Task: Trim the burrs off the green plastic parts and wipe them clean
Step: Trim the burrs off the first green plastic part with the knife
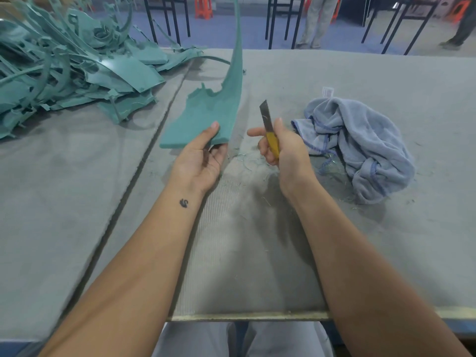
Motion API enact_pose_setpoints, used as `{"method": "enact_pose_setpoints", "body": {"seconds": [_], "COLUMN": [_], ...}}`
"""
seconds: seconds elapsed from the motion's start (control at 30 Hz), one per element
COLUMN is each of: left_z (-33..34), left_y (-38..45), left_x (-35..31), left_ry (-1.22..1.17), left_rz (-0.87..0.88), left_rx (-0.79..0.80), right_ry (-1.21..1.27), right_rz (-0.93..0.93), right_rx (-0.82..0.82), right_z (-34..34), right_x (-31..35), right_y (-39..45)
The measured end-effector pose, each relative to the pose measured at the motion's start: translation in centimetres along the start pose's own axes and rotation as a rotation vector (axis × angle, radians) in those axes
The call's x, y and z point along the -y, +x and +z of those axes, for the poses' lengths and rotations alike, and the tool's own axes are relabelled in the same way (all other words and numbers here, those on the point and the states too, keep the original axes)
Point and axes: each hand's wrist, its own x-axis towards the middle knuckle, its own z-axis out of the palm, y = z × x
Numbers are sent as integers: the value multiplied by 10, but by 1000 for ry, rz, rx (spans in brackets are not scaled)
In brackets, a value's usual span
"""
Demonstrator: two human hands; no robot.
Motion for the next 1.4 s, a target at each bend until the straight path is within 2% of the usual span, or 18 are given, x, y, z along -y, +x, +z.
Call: {"method": "enact_pose_setpoints", "body": {"seconds": [0.17,0.57,0.73,0.97,1.13,1.4], "left_z": [-1,-1,1,3,4,2], "left_y": [1,9,10,10,11,8], "left_x": [1,0,-1,4,1,-5], "left_ry": [49,49,-7,-7,-48,-45], "left_rz": [-1,-43,-43,-134,-136,-257], "left_rx": [2,7,2,39,-15,19], "right_ry": [-128,-56,-5,28,-15,4], "right_rz": [-118,-19,-53,-59,-102,-121], "right_rx": [30,50,111,192,250,227], "right_z": [5,12,14,15,16,12], "right_x": [-4,-5,-6,-11,-15,-23], "right_y": [-7,-1,0,5,7,13]}}
